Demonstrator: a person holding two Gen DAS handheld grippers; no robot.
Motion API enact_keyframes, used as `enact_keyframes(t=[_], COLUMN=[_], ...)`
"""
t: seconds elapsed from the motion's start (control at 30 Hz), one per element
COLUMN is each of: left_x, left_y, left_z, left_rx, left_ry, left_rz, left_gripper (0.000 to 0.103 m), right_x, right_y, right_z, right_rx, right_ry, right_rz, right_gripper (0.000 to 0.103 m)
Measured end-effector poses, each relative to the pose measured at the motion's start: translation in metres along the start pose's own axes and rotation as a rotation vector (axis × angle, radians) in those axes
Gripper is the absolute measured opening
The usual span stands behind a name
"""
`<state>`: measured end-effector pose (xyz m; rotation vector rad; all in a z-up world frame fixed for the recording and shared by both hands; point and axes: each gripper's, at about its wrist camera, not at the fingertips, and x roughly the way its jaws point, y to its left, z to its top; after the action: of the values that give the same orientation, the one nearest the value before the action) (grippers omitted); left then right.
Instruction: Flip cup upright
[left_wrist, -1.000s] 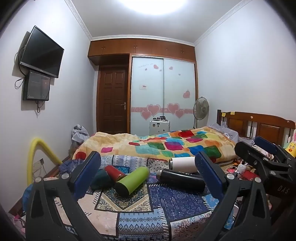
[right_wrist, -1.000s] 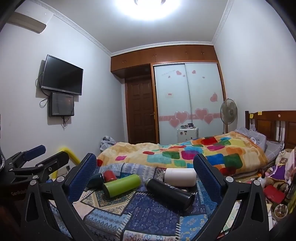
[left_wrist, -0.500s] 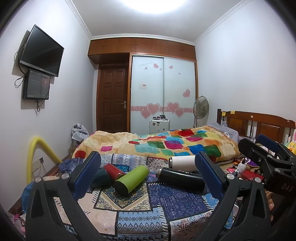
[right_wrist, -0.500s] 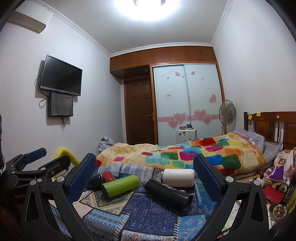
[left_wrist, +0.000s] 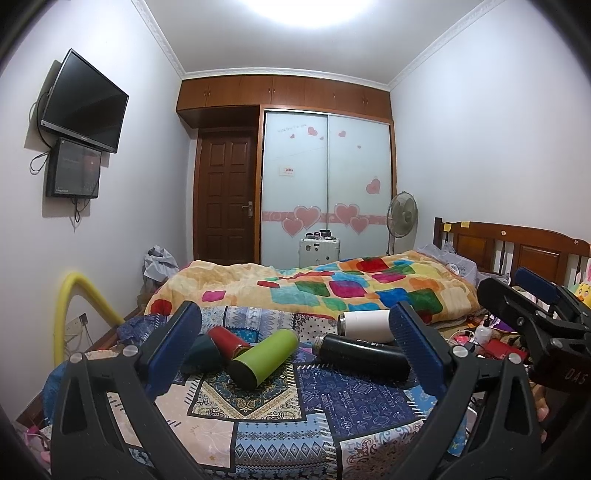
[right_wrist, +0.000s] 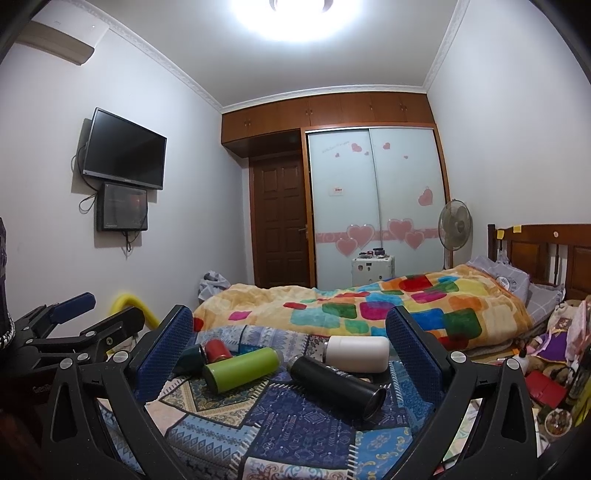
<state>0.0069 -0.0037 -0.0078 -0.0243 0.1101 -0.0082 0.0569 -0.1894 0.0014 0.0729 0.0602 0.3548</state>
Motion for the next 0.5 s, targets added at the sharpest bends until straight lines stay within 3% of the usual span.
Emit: enact_keyframes(t=[0.5], left_x=[-0.0012], left_y=[-0.0003], left_z=[-0.0012], left_rx=[0.0], left_ry=[-0.002], left_rz=[-0.002], left_gripper=[0.103], right_x=[-0.0003], right_y=[0.001], right_z=[-0.0001], right_rx=[0.001], right_ry=[0.001], right_rz=[0.001], right_gripper=[0.103])
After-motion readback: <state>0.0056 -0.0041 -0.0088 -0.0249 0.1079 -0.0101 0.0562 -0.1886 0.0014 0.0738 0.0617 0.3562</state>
